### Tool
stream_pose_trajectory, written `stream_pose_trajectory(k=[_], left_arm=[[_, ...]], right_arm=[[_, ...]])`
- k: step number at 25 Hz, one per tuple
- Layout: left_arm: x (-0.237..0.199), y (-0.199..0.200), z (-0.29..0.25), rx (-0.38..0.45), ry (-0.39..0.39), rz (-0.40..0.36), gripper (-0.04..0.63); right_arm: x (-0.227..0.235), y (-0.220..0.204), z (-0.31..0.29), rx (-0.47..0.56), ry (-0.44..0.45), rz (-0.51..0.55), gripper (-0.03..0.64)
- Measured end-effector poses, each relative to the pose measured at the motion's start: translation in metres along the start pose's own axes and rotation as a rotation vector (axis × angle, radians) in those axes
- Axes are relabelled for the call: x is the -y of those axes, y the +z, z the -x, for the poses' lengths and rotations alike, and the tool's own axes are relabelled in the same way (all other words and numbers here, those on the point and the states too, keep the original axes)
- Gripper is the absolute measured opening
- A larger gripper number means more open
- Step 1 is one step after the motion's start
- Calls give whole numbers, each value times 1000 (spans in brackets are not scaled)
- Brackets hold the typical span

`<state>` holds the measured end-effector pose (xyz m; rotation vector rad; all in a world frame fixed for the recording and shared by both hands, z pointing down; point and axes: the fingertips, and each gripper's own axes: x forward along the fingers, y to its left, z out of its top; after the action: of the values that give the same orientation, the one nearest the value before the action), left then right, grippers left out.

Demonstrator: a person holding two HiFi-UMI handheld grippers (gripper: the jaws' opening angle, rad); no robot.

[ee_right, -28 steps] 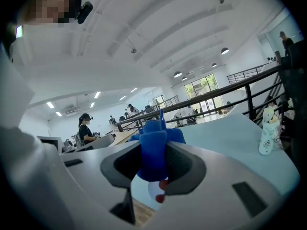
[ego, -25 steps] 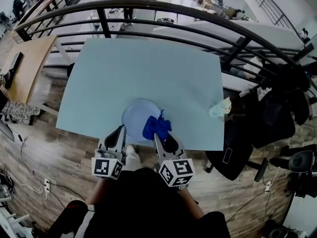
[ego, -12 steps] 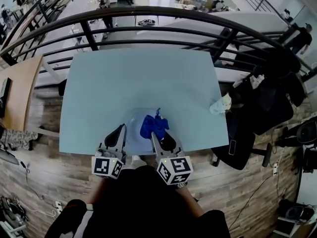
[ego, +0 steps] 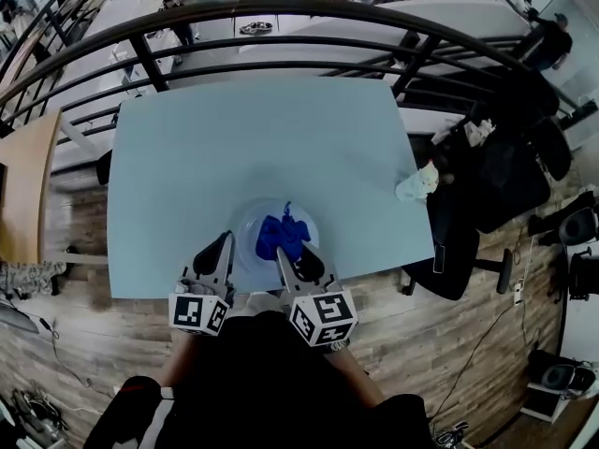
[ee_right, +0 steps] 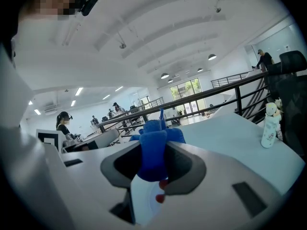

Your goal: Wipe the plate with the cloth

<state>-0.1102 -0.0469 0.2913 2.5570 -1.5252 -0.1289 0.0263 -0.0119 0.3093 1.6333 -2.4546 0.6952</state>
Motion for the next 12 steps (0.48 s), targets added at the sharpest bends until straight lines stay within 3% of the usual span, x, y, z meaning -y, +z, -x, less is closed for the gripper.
stream_pose_trajectory(k=[12], left_arm=[[-11, -21, -6, -72, 29, 15, 2]], right_arm=[[8, -28, -22, -83, 13, -38, 118]])
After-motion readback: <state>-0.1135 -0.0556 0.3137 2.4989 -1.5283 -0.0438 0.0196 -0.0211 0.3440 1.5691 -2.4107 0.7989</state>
